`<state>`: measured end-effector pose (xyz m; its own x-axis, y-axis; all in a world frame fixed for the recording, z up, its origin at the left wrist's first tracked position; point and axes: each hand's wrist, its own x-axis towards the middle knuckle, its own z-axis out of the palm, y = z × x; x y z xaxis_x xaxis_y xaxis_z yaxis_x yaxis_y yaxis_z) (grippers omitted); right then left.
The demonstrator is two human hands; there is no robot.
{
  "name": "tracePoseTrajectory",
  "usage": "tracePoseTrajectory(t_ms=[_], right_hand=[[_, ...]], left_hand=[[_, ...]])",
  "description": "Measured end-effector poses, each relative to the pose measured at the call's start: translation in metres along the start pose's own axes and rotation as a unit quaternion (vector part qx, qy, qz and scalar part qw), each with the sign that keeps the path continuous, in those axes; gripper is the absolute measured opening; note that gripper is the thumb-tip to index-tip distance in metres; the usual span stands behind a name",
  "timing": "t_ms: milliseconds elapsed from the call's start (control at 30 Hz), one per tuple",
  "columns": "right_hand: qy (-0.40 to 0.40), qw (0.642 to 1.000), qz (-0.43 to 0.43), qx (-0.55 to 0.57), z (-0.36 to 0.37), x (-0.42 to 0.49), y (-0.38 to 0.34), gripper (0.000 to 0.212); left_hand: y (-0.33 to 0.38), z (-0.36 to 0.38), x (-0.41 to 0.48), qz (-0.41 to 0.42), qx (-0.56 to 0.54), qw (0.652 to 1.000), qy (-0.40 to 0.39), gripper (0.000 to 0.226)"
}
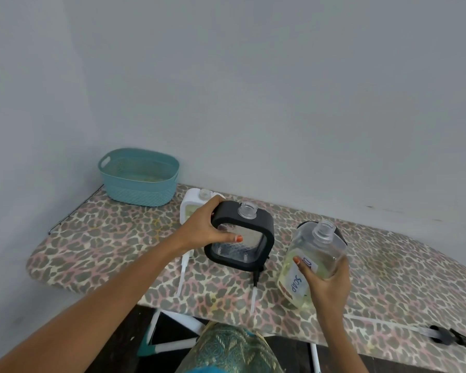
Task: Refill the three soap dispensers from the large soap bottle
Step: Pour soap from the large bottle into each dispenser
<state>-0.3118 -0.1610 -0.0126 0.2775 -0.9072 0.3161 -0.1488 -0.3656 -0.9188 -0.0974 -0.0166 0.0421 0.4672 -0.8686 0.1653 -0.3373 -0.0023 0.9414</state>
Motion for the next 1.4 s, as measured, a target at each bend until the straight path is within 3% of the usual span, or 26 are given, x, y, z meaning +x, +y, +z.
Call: tracePoseTrajectory(t_ms=[233, 500, 800, 1133, 1400], right_hand=[[-0.073, 0.982, -0.146, -0.093, -0.016, 0.006, -0.03, 0.088], [-0.156, 0.935, -0.262, -0.183, -0.017, 0.013, -0.035, 0.079], [-0.193, 0.851, -0.405, -0.274, -0.015, 0.025, -0.04, 0.065], [-0.207, 0.796, -0.462, -0.332, -0.02, 0.034, -0.041, 0.061], [-0.195, 0.769, -0.488, -0.364, -0.022, 0.038, -0.048, 0.06]], left_hand=[[-0.01, -0.003, -0.025, 0.005, 0.01, 0.999, -0.052, 0.064], [-0.017, 0.002, -0.031, 0.004, 0.02, 0.996, -0.089, 0.076], [-0.018, 0.001, -0.033, -0.005, 0.06, 0.991, -0.123, 0.054], [-0.022, 0.004, -0.032, 0.004, 0.08, 0.986, -0.145, 0.048], [-0.022, 0.008, -0.033, 0.018, 0.08, 0.987, -0.136, 0.06]])
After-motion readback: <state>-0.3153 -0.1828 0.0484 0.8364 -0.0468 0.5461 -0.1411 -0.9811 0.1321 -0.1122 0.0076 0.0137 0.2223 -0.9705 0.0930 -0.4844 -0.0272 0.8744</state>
